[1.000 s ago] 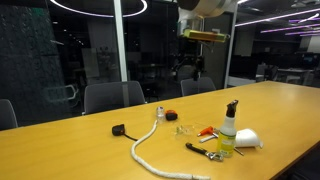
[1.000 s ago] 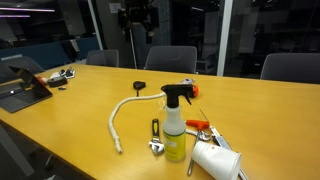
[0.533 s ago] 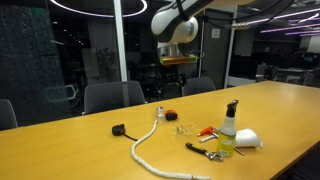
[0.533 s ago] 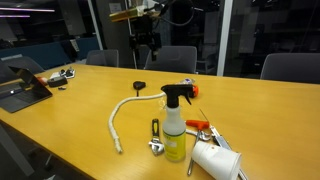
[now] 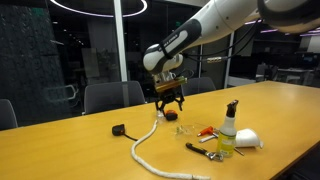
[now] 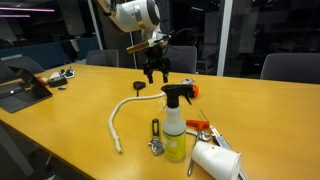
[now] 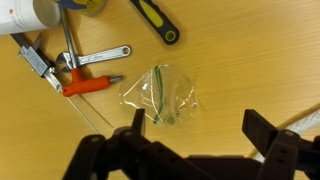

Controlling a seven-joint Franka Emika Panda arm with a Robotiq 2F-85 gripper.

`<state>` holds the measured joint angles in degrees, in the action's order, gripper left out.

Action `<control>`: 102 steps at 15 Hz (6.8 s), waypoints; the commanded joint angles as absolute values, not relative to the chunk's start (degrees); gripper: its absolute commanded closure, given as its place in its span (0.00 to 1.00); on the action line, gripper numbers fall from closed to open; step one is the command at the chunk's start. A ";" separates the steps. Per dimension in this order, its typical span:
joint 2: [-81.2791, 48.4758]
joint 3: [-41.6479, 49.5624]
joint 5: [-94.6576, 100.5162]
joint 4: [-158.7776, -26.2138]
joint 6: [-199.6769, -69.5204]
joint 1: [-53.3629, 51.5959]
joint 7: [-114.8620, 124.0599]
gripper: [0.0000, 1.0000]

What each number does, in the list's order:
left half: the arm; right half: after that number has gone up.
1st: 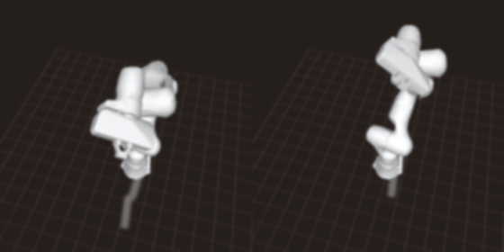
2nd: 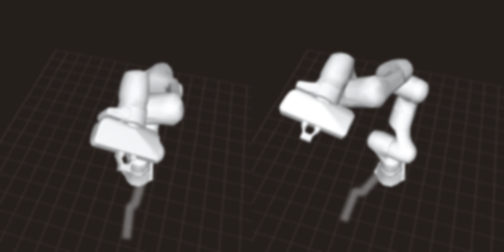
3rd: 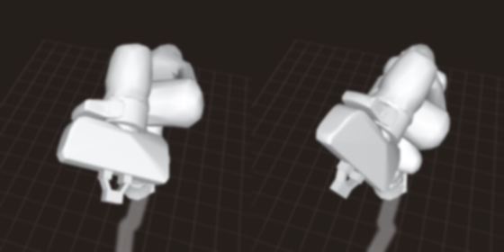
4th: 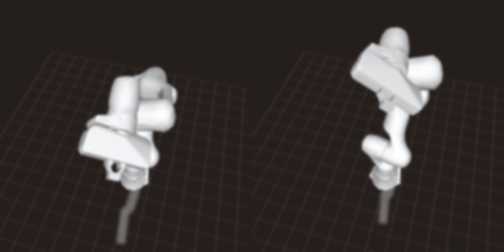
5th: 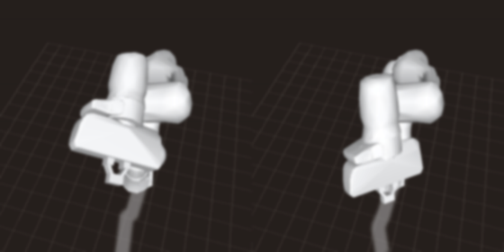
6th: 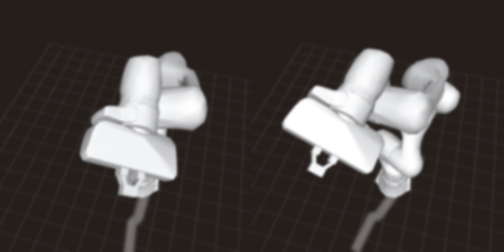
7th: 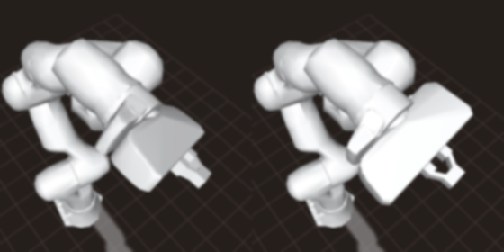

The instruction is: Put the cup upright

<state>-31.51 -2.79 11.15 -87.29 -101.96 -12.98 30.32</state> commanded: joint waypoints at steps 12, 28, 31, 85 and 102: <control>-45.29 2.29 14.70 -73.81 -85.10 -15.70 31.22 0.00; -47.35 5.52 16.81 -73.81 -82.25 -14.68 30.62 0.89; -46.99 4.93 15.71 -73.34 -81.66 -14.15 29.58 0.88; -46.24 -1.16 -30.01 -75.01 -88.18 8.32 12.77 0.35; -45.70 -0.99 -29.16 -73.49 -88.64 8.06 15.88 0.00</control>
